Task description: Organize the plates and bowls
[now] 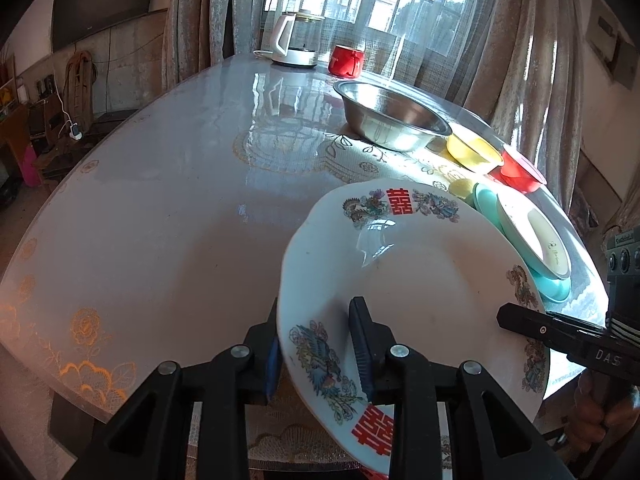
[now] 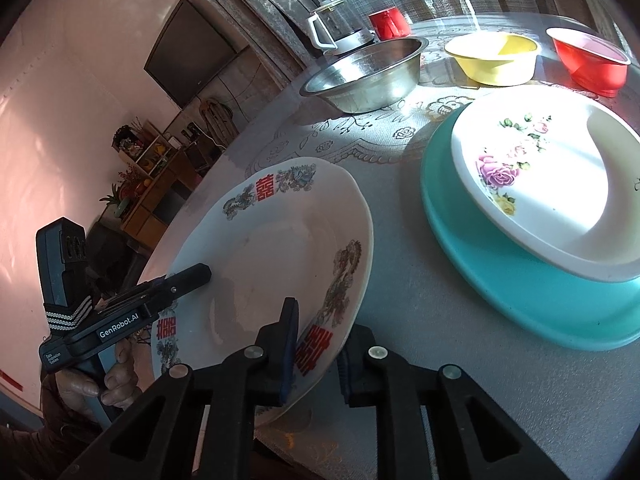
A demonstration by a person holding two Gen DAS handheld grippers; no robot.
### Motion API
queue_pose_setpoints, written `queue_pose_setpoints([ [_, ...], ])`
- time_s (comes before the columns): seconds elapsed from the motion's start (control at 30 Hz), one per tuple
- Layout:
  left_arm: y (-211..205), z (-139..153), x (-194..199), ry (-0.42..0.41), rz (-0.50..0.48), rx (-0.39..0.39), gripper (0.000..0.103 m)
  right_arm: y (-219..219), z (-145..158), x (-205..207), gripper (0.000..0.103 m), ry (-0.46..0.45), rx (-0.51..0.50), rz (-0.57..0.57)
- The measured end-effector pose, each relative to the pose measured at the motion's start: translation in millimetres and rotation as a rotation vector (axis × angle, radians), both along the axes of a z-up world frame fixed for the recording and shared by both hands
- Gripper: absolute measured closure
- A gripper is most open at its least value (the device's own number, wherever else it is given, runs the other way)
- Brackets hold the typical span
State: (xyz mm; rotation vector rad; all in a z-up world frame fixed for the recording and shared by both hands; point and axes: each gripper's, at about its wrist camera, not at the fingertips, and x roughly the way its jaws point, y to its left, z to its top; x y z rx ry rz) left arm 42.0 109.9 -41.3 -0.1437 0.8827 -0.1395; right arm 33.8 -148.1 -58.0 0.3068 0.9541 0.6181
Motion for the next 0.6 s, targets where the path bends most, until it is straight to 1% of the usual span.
queue_pose_setpoints([
  [0.13,-1.7,0.7,-2.0,0.001,-0.001,0.009,0.072,5.1,2.8,0.8,0.084,-0.026,-0.047,0.000],
  [0.43,-9.1,3.9,-7.0,-0.020,-0.030,-0.002,0.072,-2.3,10.2,-4.1,0.084,-0.086,-0.067,-0.002],
  [0.6,-20.4,5.9,-9.6,-0.046,-0.072,-0.004,0.072,-12.8,14.3,-6.1,0.083,-0.098,-0.074,-0.024],
])
